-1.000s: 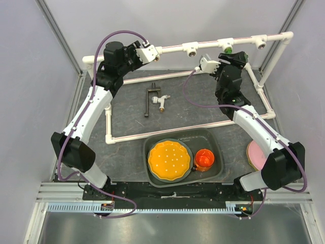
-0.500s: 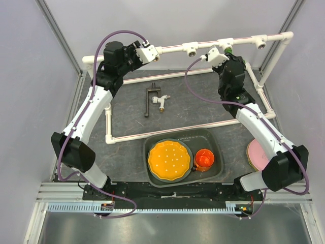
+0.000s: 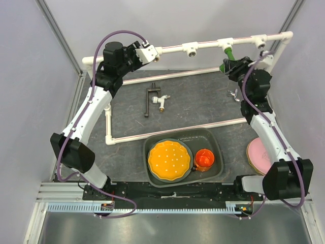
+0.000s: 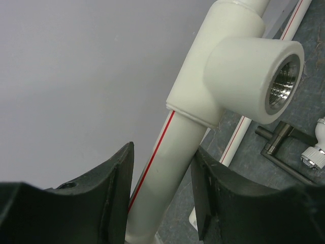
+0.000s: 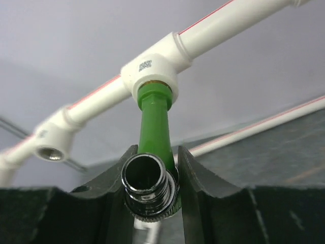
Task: Install the water faucets
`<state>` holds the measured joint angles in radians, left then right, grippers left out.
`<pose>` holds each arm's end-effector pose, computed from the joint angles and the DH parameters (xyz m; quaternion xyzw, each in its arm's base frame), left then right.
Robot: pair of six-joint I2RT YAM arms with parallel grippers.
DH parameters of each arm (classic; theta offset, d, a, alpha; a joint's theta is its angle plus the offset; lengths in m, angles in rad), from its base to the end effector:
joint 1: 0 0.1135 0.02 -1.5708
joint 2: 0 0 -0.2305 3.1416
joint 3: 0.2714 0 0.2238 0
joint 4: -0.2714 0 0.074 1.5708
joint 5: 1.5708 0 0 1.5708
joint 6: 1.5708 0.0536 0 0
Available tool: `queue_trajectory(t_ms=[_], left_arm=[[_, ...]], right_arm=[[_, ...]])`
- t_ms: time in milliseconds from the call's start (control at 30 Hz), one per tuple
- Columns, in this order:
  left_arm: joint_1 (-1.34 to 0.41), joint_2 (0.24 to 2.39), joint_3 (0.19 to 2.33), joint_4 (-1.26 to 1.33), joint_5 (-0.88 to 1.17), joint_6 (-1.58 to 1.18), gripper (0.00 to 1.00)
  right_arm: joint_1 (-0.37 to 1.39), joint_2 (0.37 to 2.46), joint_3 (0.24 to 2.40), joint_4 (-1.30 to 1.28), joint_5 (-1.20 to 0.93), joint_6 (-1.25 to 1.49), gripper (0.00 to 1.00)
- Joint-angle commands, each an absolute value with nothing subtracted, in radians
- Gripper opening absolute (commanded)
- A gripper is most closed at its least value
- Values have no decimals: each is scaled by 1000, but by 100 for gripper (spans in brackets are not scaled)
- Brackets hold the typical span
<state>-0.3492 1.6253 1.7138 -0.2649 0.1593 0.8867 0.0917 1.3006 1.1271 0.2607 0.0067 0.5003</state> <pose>0.3419 -0.1335 0.4002 0.4844 0.5933 0.1111 0.6333 0.3071 0.0279 0.3686 0.1395 0.6611 0.2129 0.7059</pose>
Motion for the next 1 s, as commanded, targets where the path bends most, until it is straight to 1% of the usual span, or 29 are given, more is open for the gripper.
queue_trajectory(t_ms=[0,33,100,167,233,267,333,367,400,433,467,533,633,667,700,733,767,800,833,900,933,967], left_arm=[[-354,1578,1700,-356,161,764,2],[-354,1577,1700,-356,160,767,2],[-354,1578,1700,-356,161,767,2],[-354,1577,1701,-356,160,767,2],[-354,1577,1701,-356,161,767,2],[-354,1575,1701,-357,163,767,2],[-354,1575,1700,-356,164,767,2],[-354,1575,1703,-356,163,767,2],[-354,1575,1704,-357,163,767,2],[-354,1575,1704,-356,163,769,2],[-354,1577,1703,-356,163,767,2],[-354,1575,1703,-356,161,769,2],[-356,1572,1701,-356,158,770,2],[-354,1572,1700,-356,156,773,2],[-354,1572,1698,-356,156,772,2],[-356,1569,1698,-357,156,772,2],[-356,1569,1698,-356,158,772,2],[-354,1568,1697,-356,156,775,2],[-354,1568,1697,-357,156,775,2],[-356,1569,1698,-357,160,773,2],[-356,1571,1698,-356,163,772,2],[-356,1572,1701,-357,167,769,2]], right_arm=[[15,1350,990,747,-235,1234,0],[11,1368,970,808,-238,1393,0],[6,1393,921,973,-238,1518,0],[6,1423,893,1047,-224,1670,0],[5,1451,881,1124,-215,1748,1],[5,1459,870,1167,-212,1806,11],[5,1476,859,1206,-215,1835,27],[5,1474,851,1215,-222,1826,48],[5,1470,847,1212,-235,1807,58],[3,1450,836,1206,-239,1781,78],[-32,1436,831,1183,-248,1731,85],[-47,1383,824,1134,-281,1657,98],[-78,1280,833,939,-301,1458,98],[-89,1252,844,799,-299,1381,98],[-94,1196,854,720,-293,1241,98],[-95,1166,883,645,-267,1150,98],[-95,1137,902,502,-243,1070,98],[-97,1085,923,429,-218,993,98],[-97,1059,966,366,-160,833,98],[-95,1004,1018,211,-117,673,98],[-94,994,1078,163,-88,531,98],[-94,986,1112,70,-77,449,98]])
